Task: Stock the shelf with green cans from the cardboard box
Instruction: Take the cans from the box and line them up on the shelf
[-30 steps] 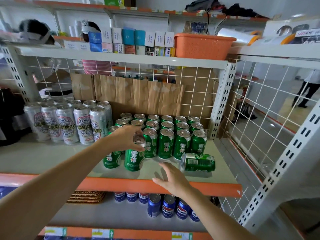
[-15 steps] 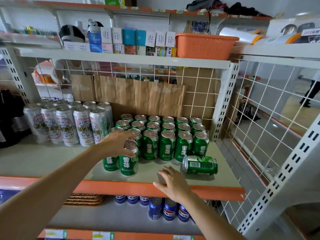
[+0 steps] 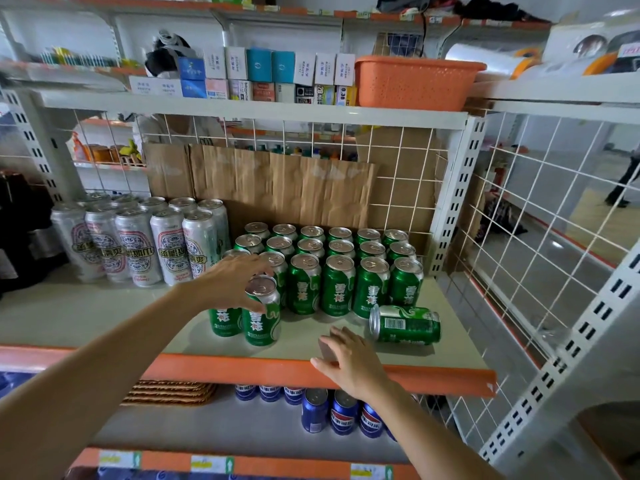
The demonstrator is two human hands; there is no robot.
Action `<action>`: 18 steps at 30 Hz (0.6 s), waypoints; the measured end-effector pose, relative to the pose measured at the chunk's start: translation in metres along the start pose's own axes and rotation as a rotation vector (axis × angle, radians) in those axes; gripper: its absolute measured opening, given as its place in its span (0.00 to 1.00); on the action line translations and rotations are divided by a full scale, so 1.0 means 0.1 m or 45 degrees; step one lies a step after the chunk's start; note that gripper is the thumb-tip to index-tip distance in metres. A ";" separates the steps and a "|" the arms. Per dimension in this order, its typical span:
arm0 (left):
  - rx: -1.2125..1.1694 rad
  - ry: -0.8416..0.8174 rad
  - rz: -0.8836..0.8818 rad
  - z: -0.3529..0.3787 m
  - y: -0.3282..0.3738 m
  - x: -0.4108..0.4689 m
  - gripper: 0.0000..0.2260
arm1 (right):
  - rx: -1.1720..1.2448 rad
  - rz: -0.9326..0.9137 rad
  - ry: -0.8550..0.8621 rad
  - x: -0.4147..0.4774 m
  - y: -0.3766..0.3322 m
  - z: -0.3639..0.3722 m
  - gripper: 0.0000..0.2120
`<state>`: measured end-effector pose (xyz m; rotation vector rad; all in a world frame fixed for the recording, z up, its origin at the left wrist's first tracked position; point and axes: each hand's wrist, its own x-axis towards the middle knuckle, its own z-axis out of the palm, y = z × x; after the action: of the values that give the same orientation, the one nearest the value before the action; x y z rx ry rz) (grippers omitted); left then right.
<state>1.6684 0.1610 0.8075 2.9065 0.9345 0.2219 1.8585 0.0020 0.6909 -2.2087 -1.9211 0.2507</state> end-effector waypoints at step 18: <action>0.137 -0.031 -0.060 0.09 -0.10 0.14 0.33 | 0.040 -0.010 -0.001 -0.01 0.02 0.00 0.52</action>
<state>1.6749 0.1771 0.7994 2.9720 1.0412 0.1371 1.8601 0.0013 0.6902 -2.1810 -1.9124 0.2786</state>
